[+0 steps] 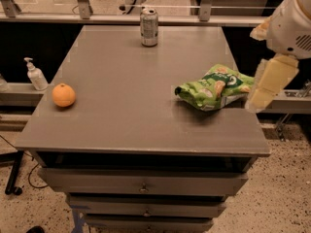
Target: Move 7up can near orange
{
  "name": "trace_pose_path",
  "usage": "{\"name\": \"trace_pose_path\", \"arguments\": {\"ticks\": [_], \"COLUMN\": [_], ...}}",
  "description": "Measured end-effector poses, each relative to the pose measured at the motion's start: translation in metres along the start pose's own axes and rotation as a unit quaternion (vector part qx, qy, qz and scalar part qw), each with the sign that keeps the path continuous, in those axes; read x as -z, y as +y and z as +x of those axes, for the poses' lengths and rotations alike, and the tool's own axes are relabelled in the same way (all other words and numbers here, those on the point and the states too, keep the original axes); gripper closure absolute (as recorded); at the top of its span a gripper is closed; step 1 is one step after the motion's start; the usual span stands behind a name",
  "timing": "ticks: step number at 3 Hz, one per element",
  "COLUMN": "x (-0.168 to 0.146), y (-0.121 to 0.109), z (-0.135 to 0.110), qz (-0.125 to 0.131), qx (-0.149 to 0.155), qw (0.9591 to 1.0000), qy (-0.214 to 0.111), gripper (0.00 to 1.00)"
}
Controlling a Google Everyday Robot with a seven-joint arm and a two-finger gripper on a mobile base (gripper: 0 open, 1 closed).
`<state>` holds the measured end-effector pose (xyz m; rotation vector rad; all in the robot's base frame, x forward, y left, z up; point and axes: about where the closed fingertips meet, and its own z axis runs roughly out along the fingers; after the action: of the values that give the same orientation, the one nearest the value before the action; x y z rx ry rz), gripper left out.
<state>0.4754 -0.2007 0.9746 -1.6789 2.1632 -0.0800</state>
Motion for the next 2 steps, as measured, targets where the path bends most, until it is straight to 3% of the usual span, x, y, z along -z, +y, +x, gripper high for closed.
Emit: {"name": "trace_pose_path", "arguments": {"ticks": [1,2], "x": [-0.021,-0.040], "y": [-0.034,-0.068], "z": [-0.028,-0.059], "qz": [0.021,0.045], "qx": [-0.012,-0.035], "qw": [0.9987,0.9937], "qy": [-0.044,-0.097], "gripper": [0.00,0.00]}}
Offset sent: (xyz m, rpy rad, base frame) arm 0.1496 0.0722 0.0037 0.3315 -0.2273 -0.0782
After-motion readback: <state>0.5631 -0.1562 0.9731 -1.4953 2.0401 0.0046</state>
